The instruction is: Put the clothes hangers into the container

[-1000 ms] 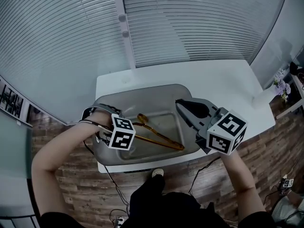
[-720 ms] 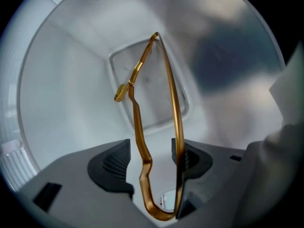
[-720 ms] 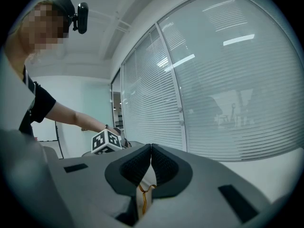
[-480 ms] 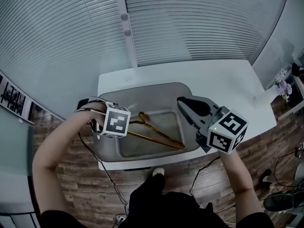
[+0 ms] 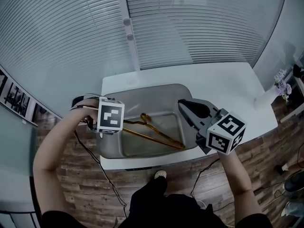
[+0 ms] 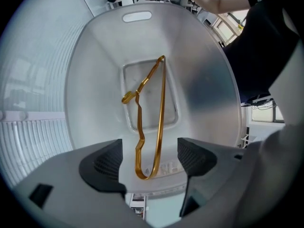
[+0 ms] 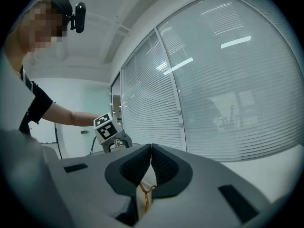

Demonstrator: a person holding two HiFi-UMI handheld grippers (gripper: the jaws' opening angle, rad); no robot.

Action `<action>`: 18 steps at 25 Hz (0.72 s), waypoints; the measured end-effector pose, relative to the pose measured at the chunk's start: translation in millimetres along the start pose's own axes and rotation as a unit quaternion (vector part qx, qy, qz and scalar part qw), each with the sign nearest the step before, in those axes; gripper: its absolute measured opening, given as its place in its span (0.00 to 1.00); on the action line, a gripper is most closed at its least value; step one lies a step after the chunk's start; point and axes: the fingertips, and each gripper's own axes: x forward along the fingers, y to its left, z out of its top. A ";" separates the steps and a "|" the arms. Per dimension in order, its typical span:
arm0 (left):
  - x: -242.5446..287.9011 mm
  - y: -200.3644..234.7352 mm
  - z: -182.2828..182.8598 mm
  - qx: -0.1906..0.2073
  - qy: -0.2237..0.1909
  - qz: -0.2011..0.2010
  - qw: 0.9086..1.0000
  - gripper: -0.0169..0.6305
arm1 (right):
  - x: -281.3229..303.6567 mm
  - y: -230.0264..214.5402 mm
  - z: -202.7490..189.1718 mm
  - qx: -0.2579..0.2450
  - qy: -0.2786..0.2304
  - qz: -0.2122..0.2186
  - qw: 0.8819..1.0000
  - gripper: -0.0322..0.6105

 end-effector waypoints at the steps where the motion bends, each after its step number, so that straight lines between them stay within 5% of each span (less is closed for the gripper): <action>1: -4.8 0.4 1.0 -0.003 -0.005 0.005 1.000 0.57 | -2.0 0.8 -0.4 0.000 0.000 -0.001 1.000 0.09; 18: -52.1 -28.1 17.6 -0.032 -0.076 0.062 0.995 0.57 | -34.7 30.3 -1.8 -0.004 -0.010 -0.002 1.000 0.09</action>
